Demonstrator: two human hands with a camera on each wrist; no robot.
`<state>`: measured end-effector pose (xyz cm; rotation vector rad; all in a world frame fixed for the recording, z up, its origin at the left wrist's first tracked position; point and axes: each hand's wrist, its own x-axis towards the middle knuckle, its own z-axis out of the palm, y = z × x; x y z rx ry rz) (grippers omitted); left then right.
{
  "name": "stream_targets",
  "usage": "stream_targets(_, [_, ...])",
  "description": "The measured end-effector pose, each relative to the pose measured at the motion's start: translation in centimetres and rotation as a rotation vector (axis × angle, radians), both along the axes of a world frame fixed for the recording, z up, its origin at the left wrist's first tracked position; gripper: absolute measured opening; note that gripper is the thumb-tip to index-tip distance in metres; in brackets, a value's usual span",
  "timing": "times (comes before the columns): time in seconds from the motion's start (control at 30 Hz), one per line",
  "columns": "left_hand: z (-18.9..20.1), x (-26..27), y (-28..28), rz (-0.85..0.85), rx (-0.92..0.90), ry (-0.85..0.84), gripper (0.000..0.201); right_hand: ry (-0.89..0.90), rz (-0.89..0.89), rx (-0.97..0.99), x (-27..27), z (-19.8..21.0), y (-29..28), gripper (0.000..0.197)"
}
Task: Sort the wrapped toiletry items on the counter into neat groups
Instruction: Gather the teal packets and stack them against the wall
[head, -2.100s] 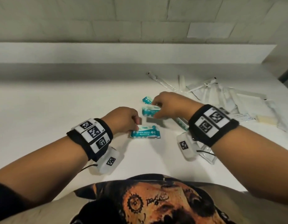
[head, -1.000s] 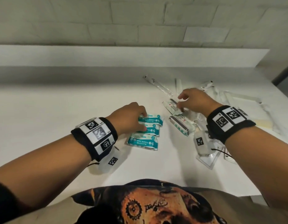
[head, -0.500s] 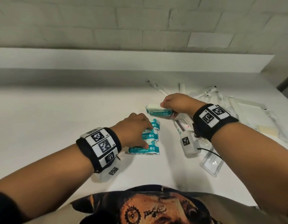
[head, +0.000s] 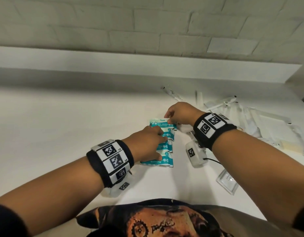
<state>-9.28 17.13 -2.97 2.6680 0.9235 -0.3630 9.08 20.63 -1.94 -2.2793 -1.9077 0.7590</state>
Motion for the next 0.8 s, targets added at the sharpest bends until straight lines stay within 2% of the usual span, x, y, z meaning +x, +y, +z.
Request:
stream_targets(0.1, [0.0, 0.0, 0.0, -0.005, -0.002, 0.001, 0.072, -0.06, 0.086, -0.011, 0.1, 0.5, -0.3, 0.033])
stream_targets(0.23, [0.1, -0.1, 0.0, -0.007, -0.019, -0.003, 0.072, -0.218, 0.011, 0.065, 2.2, 2.6, -2.4, 0.023])
stream_targets(0.33, [0.4, 0.2, 0.3, 0.005, -0.02, -0.026, 0.072, -0.389, -0.013, -0.155, 3.4, 3.0, -5.1, 0.044])
stream_targets(0.4, [0.7, 0.6, 0.8, 0.038, -0.015, -0.044, 0.069, -0.389, -0.029, -0.277, 3.4, 2.1, -6.8, 0.06])
stream_targets(0.5, [0.6, 1.1, 1.5, 0.016, 0.039, -0.001, 0.054, -0.318, -0.037, -0.262, 2.9, 0.6, -8.1, 0.07])
stream_targets(0.57, [0.3, 1.1, 1.6, -0.024, 0.091, 0.041, 0.047, -0.181, -0.057, -0.256, 2.9, 0.9, -7.9, 0.063])
stream_targets(0.67, [0.1, 1.3, 1.7, 0.0, 0.095, 0.058, 0.049, 0.16, -0.09, -0.334, 3.2, 2.0, -7.4, 0.032])
stream_targets(0.73, [0.2, 1.5, 1.8, 0.005, 0.102, 0.081, 0.049, 0.185, -0.117, -0.311, 3.6, 2.4, -7.0, 0.016])
stream_targets(0.8, [0.1, 1.6, 2.0, 0.012, 0.107, 0.095, 0.048, 0.133, -0.161, -0.249, 4.1, 2.2, -6.4, 0.012])
